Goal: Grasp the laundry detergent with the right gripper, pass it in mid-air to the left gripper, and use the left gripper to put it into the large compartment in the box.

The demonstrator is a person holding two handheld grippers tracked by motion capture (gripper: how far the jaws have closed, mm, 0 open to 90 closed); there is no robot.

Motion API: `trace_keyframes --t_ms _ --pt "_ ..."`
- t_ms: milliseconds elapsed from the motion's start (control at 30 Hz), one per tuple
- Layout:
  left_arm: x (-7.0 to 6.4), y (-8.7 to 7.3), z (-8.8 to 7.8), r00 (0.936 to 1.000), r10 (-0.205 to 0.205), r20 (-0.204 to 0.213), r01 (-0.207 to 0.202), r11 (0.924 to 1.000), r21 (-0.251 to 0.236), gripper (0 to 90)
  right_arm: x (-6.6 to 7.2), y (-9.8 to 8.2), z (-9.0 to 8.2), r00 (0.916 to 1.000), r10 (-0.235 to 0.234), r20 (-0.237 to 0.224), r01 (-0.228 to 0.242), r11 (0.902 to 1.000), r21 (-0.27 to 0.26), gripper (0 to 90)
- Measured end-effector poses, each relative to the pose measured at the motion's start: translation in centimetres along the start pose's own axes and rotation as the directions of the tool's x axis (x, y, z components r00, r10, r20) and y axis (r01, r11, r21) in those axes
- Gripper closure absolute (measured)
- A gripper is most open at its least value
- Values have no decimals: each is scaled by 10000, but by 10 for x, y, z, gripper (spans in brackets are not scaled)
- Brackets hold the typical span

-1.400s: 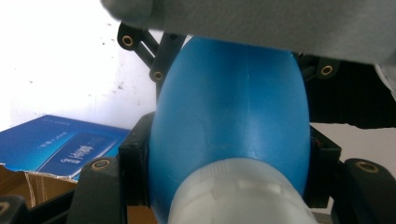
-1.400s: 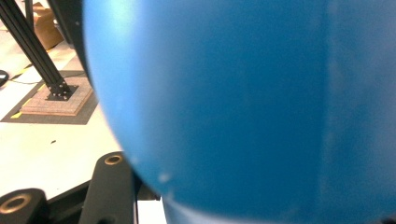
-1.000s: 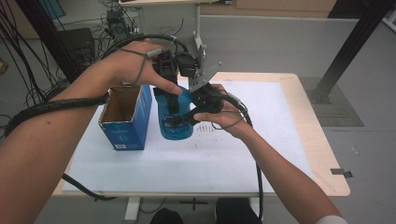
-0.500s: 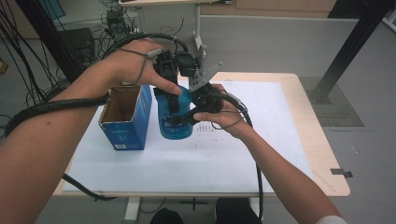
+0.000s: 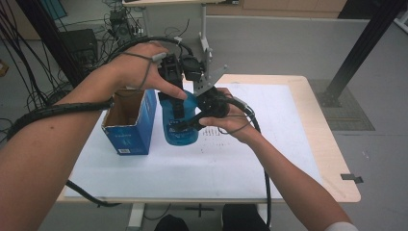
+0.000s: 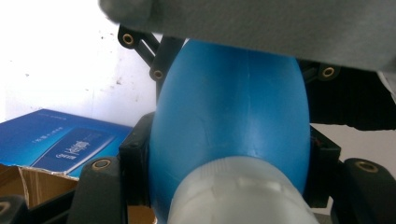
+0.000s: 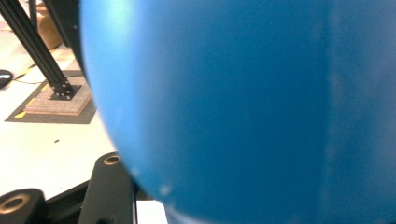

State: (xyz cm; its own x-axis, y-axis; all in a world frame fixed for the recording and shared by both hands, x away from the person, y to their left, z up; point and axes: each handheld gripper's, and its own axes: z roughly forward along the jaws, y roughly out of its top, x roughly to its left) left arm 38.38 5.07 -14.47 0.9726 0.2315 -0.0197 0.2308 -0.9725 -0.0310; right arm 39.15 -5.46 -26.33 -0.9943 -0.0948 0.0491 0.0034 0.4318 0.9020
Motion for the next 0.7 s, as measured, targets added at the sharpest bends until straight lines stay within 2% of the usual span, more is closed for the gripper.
trace_keyframes --t_ms 67,133,267,600,633,700 --pt "0 0 0 10000 6 -22 -6 10000 -42 371 -1 0 0 9999 -117 82 117 9999 -1 432" --pt "1 -1 1 10000 21 15 -20 10000 -79 372 -1 0 0 10000 -3 -13 3 10000 -10 431" --pt "1 -2 2 10000 -6 44 7 9999 -162 372 -2 -1 0 10000 -60 -10 60 10000 42 430" --pt "0 -1 1 10000 25 4 -25 9998 -216 372 0 -2 -1 9997 217 -54 -217 9998 16 428" --pt "0 -1 1 10000 18 7 -18 9998 -204 372 -1 -2 -1 10000 74 -63 -74 9999 -81 428" --pt "0 0 0 10000 41 3 -41 9998 -203 373 -1 -2 -1 9999 85 -75 -85 9999 -71 427"
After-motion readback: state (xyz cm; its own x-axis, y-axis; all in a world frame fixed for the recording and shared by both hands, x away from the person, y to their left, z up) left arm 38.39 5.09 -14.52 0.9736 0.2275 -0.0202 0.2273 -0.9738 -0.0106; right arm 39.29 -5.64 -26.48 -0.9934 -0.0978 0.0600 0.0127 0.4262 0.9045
